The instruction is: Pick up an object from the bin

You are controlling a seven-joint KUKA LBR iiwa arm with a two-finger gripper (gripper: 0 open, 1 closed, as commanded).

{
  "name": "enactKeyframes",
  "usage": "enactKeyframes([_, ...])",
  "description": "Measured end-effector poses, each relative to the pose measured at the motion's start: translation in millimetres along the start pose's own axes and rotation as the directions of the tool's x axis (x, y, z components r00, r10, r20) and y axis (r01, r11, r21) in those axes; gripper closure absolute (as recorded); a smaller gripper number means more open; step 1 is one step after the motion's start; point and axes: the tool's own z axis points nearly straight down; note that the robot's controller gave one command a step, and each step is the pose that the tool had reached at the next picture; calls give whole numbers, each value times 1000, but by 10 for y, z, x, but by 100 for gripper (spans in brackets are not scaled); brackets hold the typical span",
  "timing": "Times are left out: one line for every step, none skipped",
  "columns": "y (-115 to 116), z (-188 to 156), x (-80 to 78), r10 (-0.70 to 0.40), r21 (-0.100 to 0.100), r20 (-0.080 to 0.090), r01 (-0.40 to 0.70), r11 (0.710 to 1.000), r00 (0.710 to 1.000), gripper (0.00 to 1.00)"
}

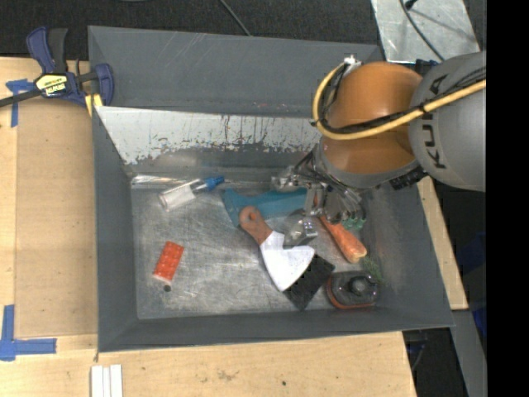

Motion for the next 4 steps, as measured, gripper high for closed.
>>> enactKeyframes([457, 260, -144, -50, -1, -10, 50, 999, 999, 0])
enactKeyframes([193, 903, -430, 101, -22, 21, -100, 995, 995, 100])
enactKeyframes([193, 903, -430, 101, -22, 21, -100, 995, 995, 100])
enactKeyframes([203, 889, -420, 103, -21, 22, -102, 995, 994, 100])
